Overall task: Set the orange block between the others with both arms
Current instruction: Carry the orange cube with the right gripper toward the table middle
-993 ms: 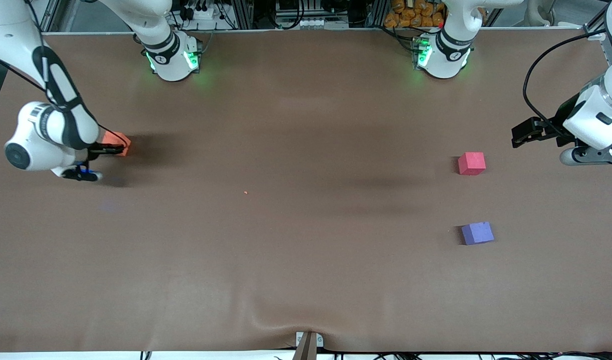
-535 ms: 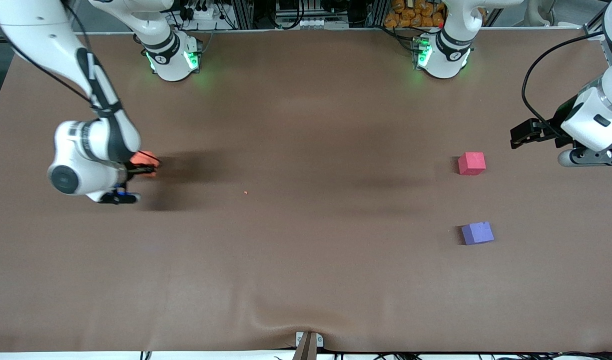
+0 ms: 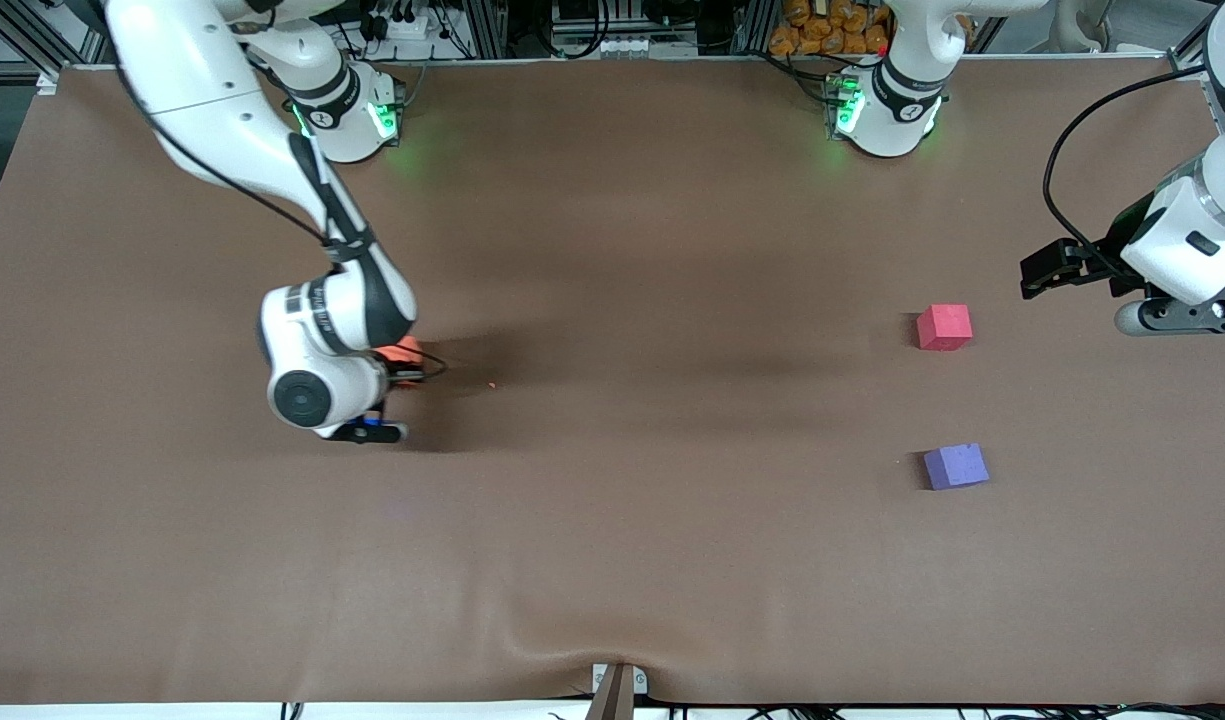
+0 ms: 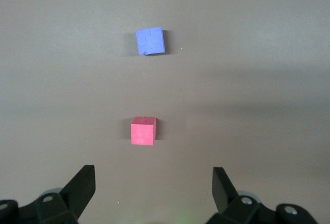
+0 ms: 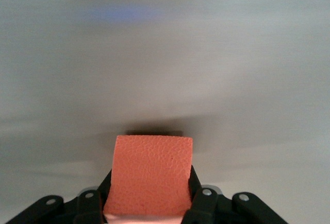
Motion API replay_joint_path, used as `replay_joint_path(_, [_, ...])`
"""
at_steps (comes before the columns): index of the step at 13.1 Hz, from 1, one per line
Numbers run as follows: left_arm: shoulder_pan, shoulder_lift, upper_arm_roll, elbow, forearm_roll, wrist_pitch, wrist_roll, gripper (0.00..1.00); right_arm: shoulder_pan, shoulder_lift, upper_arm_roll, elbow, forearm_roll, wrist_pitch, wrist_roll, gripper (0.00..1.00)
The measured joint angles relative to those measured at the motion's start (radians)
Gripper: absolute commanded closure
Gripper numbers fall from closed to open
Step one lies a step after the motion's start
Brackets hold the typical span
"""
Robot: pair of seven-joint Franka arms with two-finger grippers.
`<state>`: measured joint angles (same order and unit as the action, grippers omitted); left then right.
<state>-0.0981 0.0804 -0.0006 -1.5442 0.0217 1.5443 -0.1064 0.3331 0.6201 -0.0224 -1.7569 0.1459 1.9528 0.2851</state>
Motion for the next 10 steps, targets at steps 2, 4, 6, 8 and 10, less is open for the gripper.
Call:
replay_joint_path(2, [0.000, 0.000, 0.000, 0.000, 0.000, 0.001, 0.000, 0.00, 0.052, 0.012, 0.000, 0.070, 0.082, -0.037, 0.028, 1.00])
replay_joint_path(4, [-0.001, 0.000, -0.001, 0.000, 0.000, 0.001, 0.000, 0.00, 0.086, 0.013, 0.000, 0.127, 0.123, -0.057, 0.076, 1.00])
replay_joint_path(6, [-0.001, 0.000, -0.001, 0.000, 0.000, 0.001, 0.000, 0.00, 0.114, 0.019, 0.001, 0.157, 0.174, -0.058, 0.102, 1.00])
replay_joint_path(8, [-0.001, 0.004, -0.001, 0.000, 0.000, 0.003, 0.000, 0.00, 0.156, 0.059, 0.001, 0.203, 0.192, -0.043, 0.145, 1.00])
replay_joint_path(10, [-0.003, 0.015, -0.002, 0.000, 0.000, 0.014, 0.000, 0.00, 0.205, 0.123, 0.002, 0.247, 0.193, 0.031, 0.188, 1.00])
